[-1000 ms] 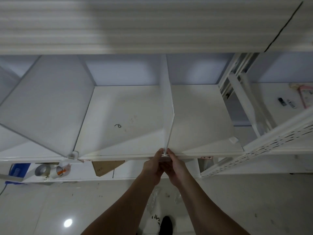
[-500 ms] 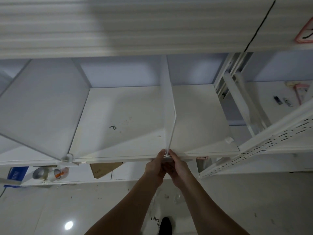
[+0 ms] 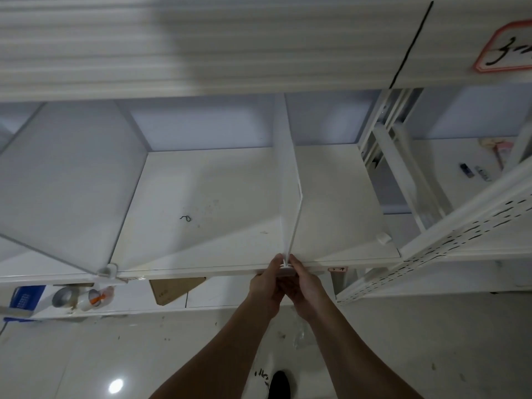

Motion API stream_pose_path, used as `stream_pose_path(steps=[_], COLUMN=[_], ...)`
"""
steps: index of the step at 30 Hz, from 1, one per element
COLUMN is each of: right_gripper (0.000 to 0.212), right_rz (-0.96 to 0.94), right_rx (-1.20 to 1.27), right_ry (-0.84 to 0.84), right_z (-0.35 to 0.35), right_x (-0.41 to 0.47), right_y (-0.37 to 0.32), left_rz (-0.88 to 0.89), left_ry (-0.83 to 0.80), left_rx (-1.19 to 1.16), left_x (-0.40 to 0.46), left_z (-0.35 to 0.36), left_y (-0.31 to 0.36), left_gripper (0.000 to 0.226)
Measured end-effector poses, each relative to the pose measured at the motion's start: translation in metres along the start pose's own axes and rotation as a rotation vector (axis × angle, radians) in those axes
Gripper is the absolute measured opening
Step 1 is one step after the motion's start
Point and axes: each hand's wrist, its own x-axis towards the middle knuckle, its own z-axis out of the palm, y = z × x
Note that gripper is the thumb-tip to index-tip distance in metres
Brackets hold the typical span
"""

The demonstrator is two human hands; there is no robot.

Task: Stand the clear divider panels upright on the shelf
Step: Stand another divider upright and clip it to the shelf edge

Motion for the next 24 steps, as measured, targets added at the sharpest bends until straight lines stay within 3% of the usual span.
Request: stream_pose_path(steps=[3, 12, 19, 24], right_gripper=[0.045, 0.046, 0.047, 0.04], right_rz=[-0.006, -0.011, 0.018, 0.012], right_rx=[-0.023, -0.12, -0.212, -0.283], right_ry=[0.009, 0.077, 0.137, 0.131], right_z=[-0.001, 0.004, 0.009, 0.005], right_x=[0.0, 0.0, -0.008, -0.023], right_y=[0.001, 0.002, -0.001, -0.005], left_rz=[-0.002, 0.008, -0.015, -0.023], left_ry=[0.018, 0.026, 0.031, 0.0], left_rx=[0.004, 0.062, 0.053, 0.071], left_x=[0.0, -0.001, -0.006, -0.009], left_z=[0.001, 0.002, 0.005, 0.005], left_y=[-0.001, -0.001, 0.0, 0.003], left_gripper=[0.064, 0.071, 0.058, 0.066])
